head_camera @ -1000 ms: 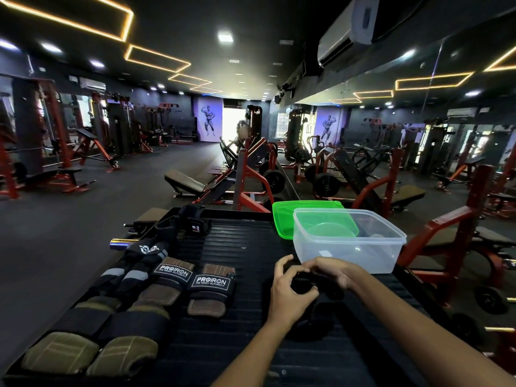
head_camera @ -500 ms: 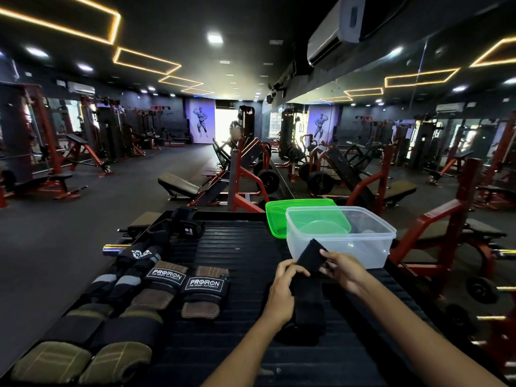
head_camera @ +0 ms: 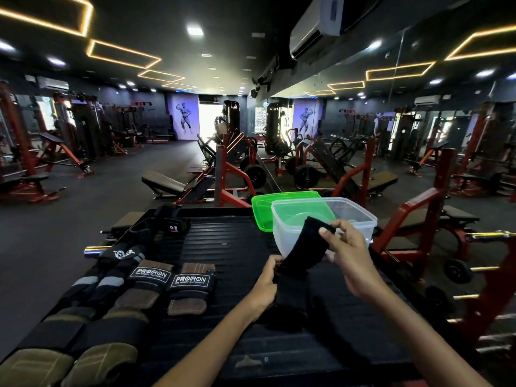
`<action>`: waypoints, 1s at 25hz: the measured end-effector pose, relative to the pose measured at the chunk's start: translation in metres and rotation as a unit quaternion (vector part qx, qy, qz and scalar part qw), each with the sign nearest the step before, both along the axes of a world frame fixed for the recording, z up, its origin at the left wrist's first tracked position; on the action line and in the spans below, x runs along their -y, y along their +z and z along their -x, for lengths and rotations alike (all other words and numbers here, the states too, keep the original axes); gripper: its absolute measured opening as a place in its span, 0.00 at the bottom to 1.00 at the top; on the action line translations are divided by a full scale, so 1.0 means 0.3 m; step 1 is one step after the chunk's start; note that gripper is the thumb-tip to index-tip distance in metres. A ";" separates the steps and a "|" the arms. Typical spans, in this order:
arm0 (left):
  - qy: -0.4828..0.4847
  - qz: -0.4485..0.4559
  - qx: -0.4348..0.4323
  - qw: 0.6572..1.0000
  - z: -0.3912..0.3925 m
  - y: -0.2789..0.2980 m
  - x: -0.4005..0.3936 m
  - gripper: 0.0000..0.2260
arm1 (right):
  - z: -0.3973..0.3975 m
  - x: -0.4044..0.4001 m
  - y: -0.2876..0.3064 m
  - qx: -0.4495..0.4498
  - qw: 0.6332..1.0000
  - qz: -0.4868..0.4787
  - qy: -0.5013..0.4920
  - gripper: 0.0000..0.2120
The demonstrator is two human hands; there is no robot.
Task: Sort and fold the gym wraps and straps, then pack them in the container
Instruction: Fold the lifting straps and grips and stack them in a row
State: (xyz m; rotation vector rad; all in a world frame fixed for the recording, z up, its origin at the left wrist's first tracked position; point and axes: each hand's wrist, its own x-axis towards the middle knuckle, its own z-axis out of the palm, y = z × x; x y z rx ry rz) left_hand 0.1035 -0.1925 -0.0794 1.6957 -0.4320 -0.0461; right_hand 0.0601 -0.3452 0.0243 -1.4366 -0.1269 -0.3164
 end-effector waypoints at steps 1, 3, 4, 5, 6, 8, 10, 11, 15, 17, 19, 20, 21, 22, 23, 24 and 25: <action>-0.006 0.000 0.002 1.000 0.003 -0.001 0.001 0.16 | 0.054 -0.011 -0.015 0.016 1.000 0.023 0.007 0.08; -0.016 0.001 -0.010 1.000 0.007 0.005 0.003 0.14 | 0.135 -0.023 -0.075 0.031 0.998 0.059 0.022 0.08; -0.021 0.000 -0.025 0.999 0.008 0.012 -0.002 0.13 | 0.156 -0.023 -0.112 0.026 0.996 0.077 0.031 0.08; -0.032 -0.013 -0.042 0.999 0.010 0.021 -0.013 0.12 | 0.165 -0.021 -0.147 0.013 0.995 0.092 0.037 0.08; -0.055 -0.023 -0.060 0.996 0.009 0.025 -0.027 0.13 | 0.165 -0.015 -0.177 -0.004 0.995 0.093 0.042 0.07; -0.110 -0.021 -0.097 0.989 0.018 0.039 -0.052 0.22 | 0.148 -0.001 -0.212 -0.045 0.997 0.054 0.035 0.06; -0.114 0.011 -0.077 0.990 0.032 0.063 -0.067 0.31 | 0.125 0.015 -0.227 -0.066 0.997 0.032 0.026 0.05; -0.104 0.002 -0.034 0.994 0.041 0.077 -0.071 0.33 | 0.118 0.020 -0.228 -0.068 0.997 0.030 0.025 0.05; -0.101 -0.200 0.188 0.956 0.071 0.064 -0.067 0.32 | 0.115 0.016 -0.199 -0.063 0.998 0.016 0.025 0.06; -0.057 -0.256 0.249 0.932 0.076 0.034 -0.048 0.35 | 0.119 0.008 -0.173 -0.052 0.998 0.011 0.033 0.05; -0.024 -0.215 0.231 0.949 0.089 0.032 -0.032 0.33 | 0.120 0.004 -0.142 -0.032 0.998 0.016 0.051 0.05; -0.009 -0.186 0.215 0.959 0.094 0.037 -0.024 0.31 | 0.119 0.001 -0.129 -0.023 0.998 0.017 0.058 0.06; 0.007 -0.159 0.196 0.968 0.096 0.040 -0.018 0.28 | 0.119 -0.007 -0.114 -0.019 0.998 0.013 0.065 0.06; 0.025 -0.132 0.173 0.976 0.098 0.045 -0.010 0.27 | 0.117 -0.017 -0.098 -0.016 0.997 0.008 0.071 0.06; 0.042 -0.110 0.153 0.981 0.099 0.049 0.001 0.26 | 0.113 -0.028 -0.079 -0.012 0.997 0.011 0.074 0.06; 0.061 -0.094 0.141 0.984 0.098 0.049 0.015 0.24 | 0.106 -0.037 -0.062 -0.004 0.997 0.020 0.074 0.07; 0.080 -0.071 0.122 0.987 0.103 0.052 0.030 0.19 | 0.100 -0.042 -0.045 0.005 0.997 0.021 0.073 0.08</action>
